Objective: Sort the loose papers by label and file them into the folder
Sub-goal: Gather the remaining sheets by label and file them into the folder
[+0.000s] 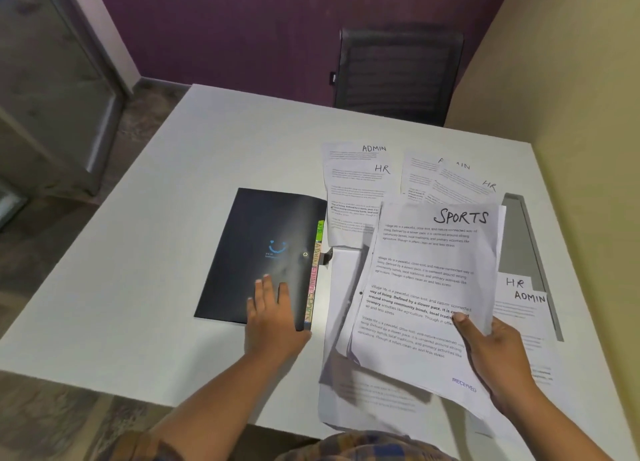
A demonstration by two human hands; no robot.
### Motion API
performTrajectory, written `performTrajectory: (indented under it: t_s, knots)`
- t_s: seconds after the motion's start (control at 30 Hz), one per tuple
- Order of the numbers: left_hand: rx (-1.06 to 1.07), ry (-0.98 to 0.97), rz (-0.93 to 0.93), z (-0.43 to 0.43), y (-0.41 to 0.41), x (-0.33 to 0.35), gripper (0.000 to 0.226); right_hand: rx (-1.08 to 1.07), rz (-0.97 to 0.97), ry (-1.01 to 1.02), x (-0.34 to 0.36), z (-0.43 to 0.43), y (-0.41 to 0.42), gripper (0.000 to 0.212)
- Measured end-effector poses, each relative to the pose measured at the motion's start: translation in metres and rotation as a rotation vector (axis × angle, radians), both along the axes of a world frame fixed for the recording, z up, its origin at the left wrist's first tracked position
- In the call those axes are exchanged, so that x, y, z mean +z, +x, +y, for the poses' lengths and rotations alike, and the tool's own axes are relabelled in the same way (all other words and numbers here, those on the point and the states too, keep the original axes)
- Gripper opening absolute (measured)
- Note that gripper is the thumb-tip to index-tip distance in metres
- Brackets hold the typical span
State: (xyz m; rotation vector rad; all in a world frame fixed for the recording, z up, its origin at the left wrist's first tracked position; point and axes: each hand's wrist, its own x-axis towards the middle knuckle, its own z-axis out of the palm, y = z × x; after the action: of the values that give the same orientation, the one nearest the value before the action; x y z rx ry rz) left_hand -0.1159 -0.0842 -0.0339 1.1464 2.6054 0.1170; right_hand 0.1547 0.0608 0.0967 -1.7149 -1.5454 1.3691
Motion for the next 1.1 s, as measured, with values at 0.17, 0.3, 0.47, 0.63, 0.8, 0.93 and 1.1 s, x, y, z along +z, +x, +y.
performTrajectory:
  t_s: [0.17, 0.3, 0.47, 0.63, 0.8, 0.93, 1.1]
  knots:
    - [-0.199, -0.056, 0.101, -0.003, -0.009, -0.005, 0.094, -0.002, -0.029, -0.010, -0.004, -0.004, 0.004, 0.012]
    - [-0.342, -0.059, 0.133, -0.006, -0.010, 0.000, 0.082, 0.001, -0.030, -0.022, -0.006, -0.005, 0.004, 0.008]
    - [-0.441, -0.081, 0.185, -0.009, -0.010, 0.015, 0.067, 0.001, -0.017, -0.035, -0.006, -0.006, 0.004, 0.007]
    - [-0.388, -0.095, 0.187, -0.006, -0.021, 0.040, 0.076, -0.005, -0.019, -0.041, -0.007, -0.003, 0.003, 0.009]
    - [-0.234, -0.347, 0.089, 0.011, -0.036, 0.060, 0.055, 0.003, -0.006, -0.043, -0.005, 0.002, 0.001, 0.011]
    - [-0.181, -0.283, 0.183, 0.008, -0.043, 0.063, 0.064, 0.017, 0.005, -0.035, 0.001, 0.006, 0.000, 0.010]
    - [-0.079, -0.017, 0.313, 0.000, -0.043, 0.078, 0.085, 0.023, 0.007, -0.010, 0.007, 0.017, 0.002, 0.011]
